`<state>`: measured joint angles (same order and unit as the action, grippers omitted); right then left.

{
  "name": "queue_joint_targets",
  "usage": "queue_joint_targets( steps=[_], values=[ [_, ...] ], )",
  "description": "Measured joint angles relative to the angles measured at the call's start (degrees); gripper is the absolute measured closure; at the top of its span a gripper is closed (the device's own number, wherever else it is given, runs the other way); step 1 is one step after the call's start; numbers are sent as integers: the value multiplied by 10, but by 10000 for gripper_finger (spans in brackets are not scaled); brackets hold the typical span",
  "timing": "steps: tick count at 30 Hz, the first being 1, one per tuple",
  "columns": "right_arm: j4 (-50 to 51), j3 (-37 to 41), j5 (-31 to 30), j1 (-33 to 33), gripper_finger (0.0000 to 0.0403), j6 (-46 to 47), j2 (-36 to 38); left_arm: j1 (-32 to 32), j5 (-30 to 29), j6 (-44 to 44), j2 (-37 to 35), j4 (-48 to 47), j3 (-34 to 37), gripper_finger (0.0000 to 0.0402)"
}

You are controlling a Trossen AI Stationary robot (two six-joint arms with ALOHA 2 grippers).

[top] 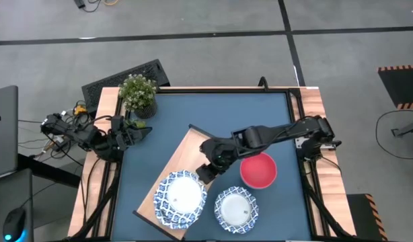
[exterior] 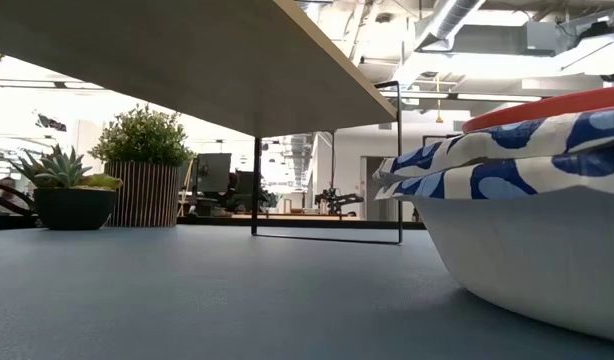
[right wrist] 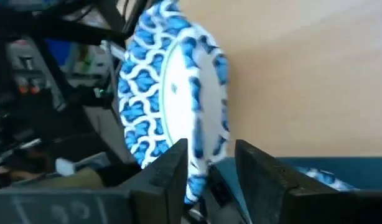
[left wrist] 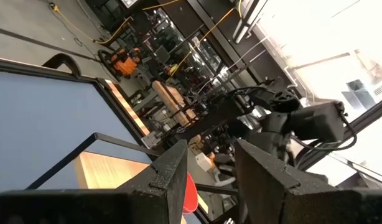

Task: Place and stack bowls onto a shelf
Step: Stack the white bowl on top of the other white bowl on the shelf

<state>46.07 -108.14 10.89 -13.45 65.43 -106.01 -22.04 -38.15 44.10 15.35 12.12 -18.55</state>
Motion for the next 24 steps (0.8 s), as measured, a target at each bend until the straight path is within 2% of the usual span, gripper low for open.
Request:
queue_joint_targets(
  steps=[7, 15, 24],
  values=[
    [41, 0, -73, 0, 291, 27, 0, 0, 1, 0, 0, -11, 0, 281],
    [8, -1, -124, -8, 337, 36, -13, 0, 0, 0, 0, -13, 0, 281],
    [-10, 0, -114, -12, 343, 35, -32, 0, 0, 0, 0, -13, 0, 281]
  ],
)
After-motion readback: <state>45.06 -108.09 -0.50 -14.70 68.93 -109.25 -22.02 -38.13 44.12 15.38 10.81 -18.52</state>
